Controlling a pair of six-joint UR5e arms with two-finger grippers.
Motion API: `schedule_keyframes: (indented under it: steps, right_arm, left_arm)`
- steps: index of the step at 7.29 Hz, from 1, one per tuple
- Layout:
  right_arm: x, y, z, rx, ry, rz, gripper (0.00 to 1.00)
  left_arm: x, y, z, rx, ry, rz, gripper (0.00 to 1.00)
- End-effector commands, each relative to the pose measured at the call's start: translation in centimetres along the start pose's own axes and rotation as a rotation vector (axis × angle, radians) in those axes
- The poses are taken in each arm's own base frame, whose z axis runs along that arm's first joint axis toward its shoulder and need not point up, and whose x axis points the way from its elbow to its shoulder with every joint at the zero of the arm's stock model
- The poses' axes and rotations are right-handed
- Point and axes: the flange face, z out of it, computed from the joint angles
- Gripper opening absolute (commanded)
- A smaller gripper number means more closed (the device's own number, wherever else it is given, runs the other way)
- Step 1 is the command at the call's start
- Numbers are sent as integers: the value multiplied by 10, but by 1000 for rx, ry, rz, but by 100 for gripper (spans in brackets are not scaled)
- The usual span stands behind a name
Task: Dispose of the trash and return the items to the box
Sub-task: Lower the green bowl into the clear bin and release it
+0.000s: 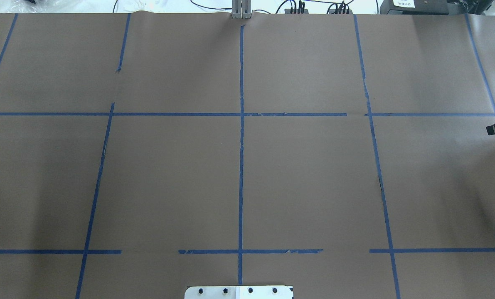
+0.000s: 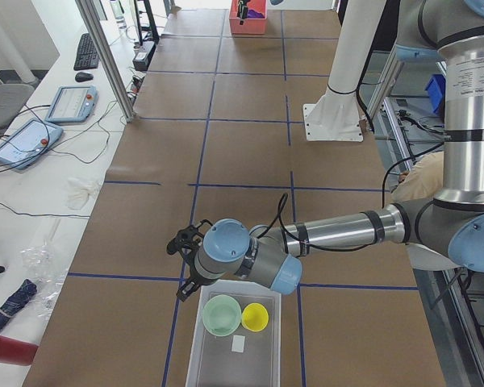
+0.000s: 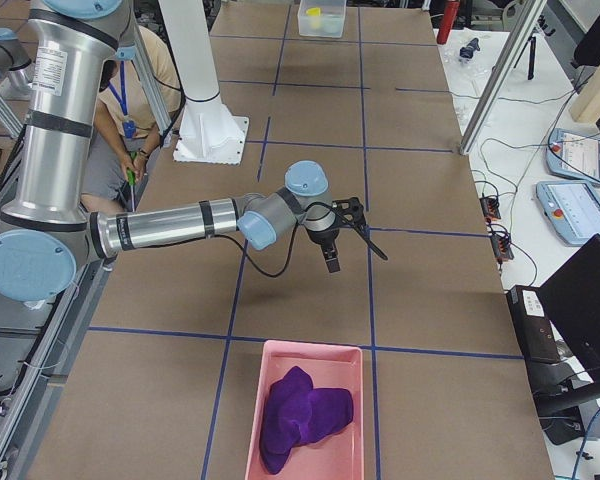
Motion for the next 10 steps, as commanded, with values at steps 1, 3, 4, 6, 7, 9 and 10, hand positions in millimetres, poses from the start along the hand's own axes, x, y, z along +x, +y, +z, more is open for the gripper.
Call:
schedule_keyframes:
  steps: [1, 3, 4, 6, 7, 9, 10]
  right_arm:
    - [7, 6, 0, -20, -3, 11, 100]
    - [34, 26, 3, -143, 17, 114, 100]
    - [61, 27, -19, -153, 3, 94, 100]
    - [114, 39, -61, -159, -19, 63, 100]
    - [123, 42, -69, -151, -14, 89, 100]
    - [135, 48, -57, -175, -11, 120, 100]
    - [140, 52, -53, -182, -7, 134, 100]
  left_arm:
    - [17, -21, -13, -191, 82, -229, 100]
    - [24, -7, -11, -260, 104, -312, 100]
    - [27, -9, -13, -259, 100, -335, 100]
    - [28, -9, -14, -235, 91, -316, 100]
    - [29, -12, -16, -206, 81, -282, 100]
    - [15, 16, 7, -259, 97, -334, 100]
    - [13, 19, 7, -261, 95, -338, 100]
